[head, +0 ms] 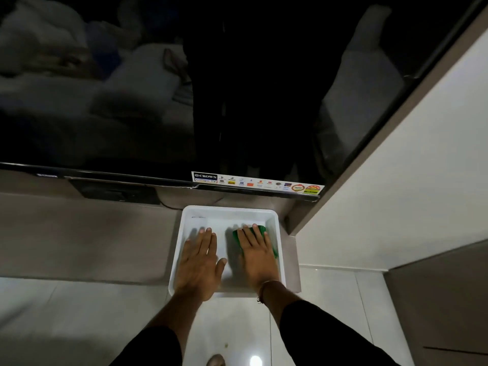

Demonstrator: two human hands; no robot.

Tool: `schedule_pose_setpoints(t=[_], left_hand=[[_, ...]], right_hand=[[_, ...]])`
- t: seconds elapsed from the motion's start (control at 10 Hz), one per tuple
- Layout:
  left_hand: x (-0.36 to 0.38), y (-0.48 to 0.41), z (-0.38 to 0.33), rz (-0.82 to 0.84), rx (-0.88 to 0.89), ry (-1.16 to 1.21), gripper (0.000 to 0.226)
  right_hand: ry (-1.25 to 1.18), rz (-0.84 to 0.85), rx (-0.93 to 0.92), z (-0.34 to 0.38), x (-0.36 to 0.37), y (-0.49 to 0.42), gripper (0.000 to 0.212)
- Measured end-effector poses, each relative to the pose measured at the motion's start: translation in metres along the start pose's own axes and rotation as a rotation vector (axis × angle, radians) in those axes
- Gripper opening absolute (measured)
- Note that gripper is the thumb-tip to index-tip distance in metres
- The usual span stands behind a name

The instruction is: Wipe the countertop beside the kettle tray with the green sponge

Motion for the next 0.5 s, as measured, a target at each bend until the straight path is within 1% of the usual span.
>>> schedule_pose_setpoints(t=[0.2, 0.4, 0.5], left_hand=[[0.025, -0.014, 0.012, 0.052, 0.002, 0.001, 0.075], [0.022, -0.019, 0.013, 0.067, 0.016, -0.021, 0.076], [0.012, -0.010, 0.001, 0.029, 0.052, -0.065, 0.074]], right_hand=[[0.009, 0.065, 0.068, -0.008, 0.040, -0.010, 0.065], [-0.012, 0.104, 0.075, -0.012, 0.043, -0.013, 0.074], [-0.071, 0.108, 0.073, -0.011, 0.035, -0.002, 0.077]])
Point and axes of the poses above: each hand's wrist, its own y-axis away from the middle knuckle, its own x-axis out of the palm, z = x × y, the point moved 6 cm from there along -y, towards the middle knuckle, and after that the axes turned 9 degrees about -y, right-handed, at the moved point
